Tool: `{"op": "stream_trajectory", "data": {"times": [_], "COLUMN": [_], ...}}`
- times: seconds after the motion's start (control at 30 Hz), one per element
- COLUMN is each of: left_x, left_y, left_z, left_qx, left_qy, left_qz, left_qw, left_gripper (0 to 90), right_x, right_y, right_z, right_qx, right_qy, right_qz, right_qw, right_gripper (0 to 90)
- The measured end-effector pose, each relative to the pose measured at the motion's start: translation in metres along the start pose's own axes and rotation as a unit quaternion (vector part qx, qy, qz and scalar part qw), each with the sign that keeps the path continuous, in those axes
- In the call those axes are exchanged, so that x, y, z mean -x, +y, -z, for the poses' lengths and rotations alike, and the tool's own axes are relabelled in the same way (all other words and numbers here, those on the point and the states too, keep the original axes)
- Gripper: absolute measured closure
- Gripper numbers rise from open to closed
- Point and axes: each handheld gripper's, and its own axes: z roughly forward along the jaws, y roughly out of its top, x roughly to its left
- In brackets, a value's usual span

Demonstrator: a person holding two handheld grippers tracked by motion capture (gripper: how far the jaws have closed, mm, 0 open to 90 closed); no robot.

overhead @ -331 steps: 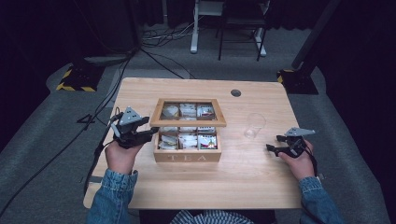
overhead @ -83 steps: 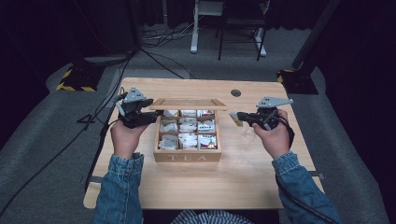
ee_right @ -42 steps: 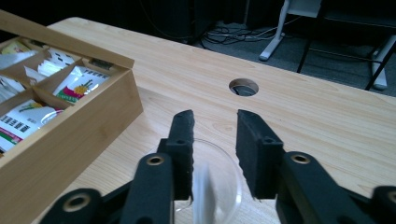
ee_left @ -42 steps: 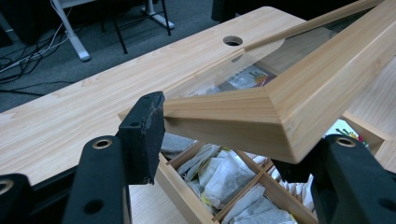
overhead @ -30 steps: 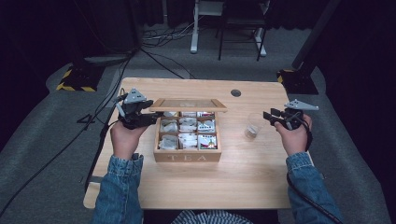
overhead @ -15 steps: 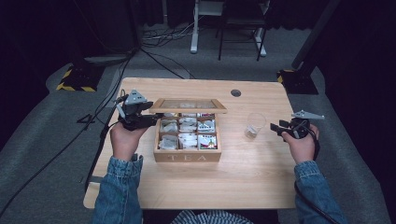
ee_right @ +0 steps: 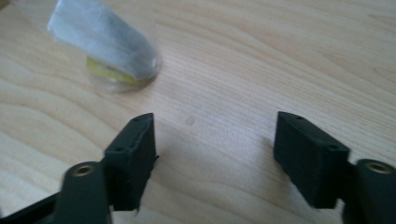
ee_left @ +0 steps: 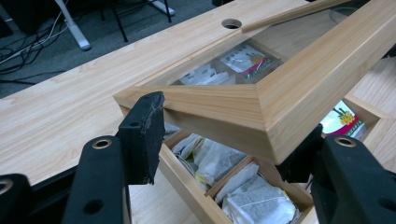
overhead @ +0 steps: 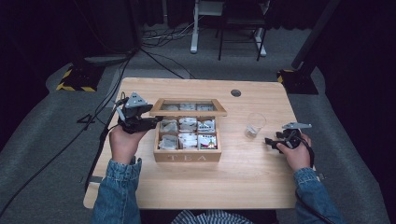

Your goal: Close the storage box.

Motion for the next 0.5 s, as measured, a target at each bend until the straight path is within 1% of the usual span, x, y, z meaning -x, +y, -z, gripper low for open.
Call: {"op": "stream_trajectory", "data": {"times": [0.03,0.1,0.13,0.23,0.27,0.3,0.33,0.5], "left_x": [0.001,0.001,0.002,0.002,0.004,0.004,0.005,0.008], "left_y": [-0.001,-0.002,-0.003,-0.005,-0.006,-0.007,-0.008,-0.012], "left_z": [0.0,0.001,0.001,0.003,0.004,0.005,0.005,0.006], "left_qx": [-0.003,-0.003,-0.002,-0.01,-0.009,-0.011,-0.012,-0.019], "left_qy": [0.0,0.0,0.0,-0.003,-0.004,-0.004,-0.005,-0.004], "left_qz": [0.0,-0.002,0.001,-0.004,-0.001,-0.003,-0.001,0.0], "left_qw": [1.0,1.0,1.0,0.9999,0.9999,0.9999,0.9999,0.9998], "left_gripper": [42.4,42.5,42.7,43.4,43.7,43.7,43.7,43.6], "right_x": [0.0,0.0,0.0,0.0,-0.001,-0.001,-0.002,-0.002], "right_y": [-0.002,-0.002,-0.001,0.0,0.0,0.001,0.001,0.001], "right_z": [-0.001,-0.001,-0.002,-0.003,-0.004,-0.005,-0.005,-0.005], "right_qx": [0.009,0.009,0.009,0.006,0.005,0.003,0.002,0.003], "right_qy": [0.001,0.0,-0.002,-0.005,-0.007,-0.01,-0.011,-0.008], "right_qz": [-0.006,-0.006,-0.004,0.004,0.01,0.016,0.019,0.02], "right_qw": [0.9999,0.9999,0.9999,1.0,0.9999,0.9998,0.9998,0.9998], "right_gripper": [25.6,25.7,25.7,25.2,25.0,24.3,24.1,24.1]}}
